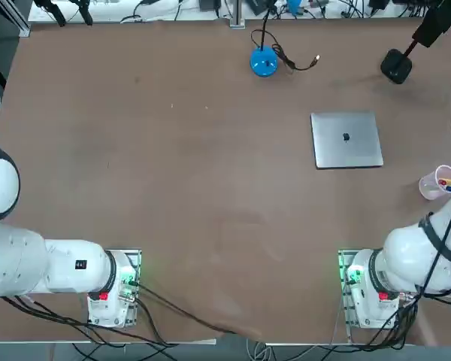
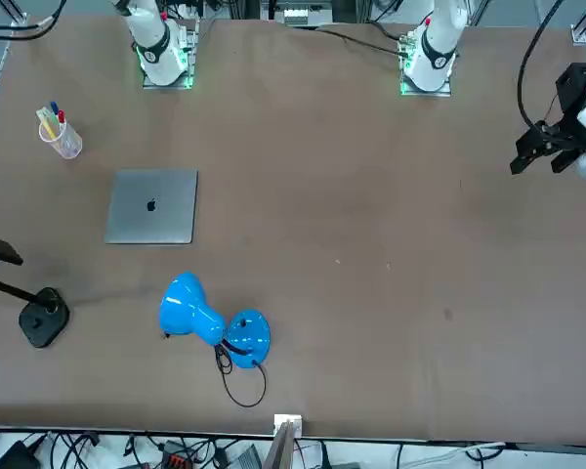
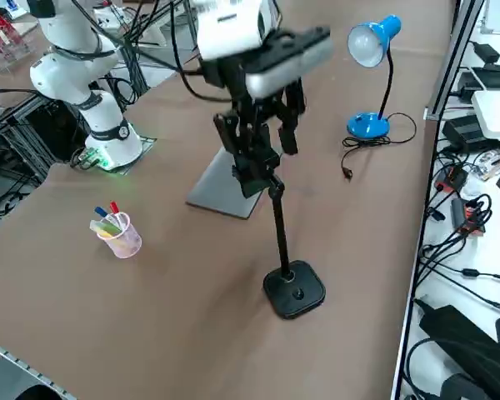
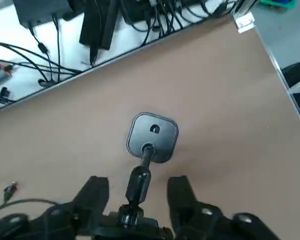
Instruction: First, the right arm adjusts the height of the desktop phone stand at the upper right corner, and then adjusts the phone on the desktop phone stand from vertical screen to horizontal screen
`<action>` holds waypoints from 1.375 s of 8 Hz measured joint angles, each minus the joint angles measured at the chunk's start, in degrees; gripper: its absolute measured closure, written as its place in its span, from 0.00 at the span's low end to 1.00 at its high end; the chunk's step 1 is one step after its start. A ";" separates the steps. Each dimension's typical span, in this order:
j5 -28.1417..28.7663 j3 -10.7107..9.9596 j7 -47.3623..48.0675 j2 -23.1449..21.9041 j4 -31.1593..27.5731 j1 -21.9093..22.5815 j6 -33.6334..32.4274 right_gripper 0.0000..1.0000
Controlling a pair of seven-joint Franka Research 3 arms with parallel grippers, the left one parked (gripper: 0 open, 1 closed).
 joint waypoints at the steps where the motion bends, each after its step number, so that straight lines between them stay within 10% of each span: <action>1: 0.01 0.00 0.08 0.96 0.02 -0.01 0.02 0.37; 11: 0.09 0.03 5.91 3.28 -1.55 -0.06 -0.31 0.52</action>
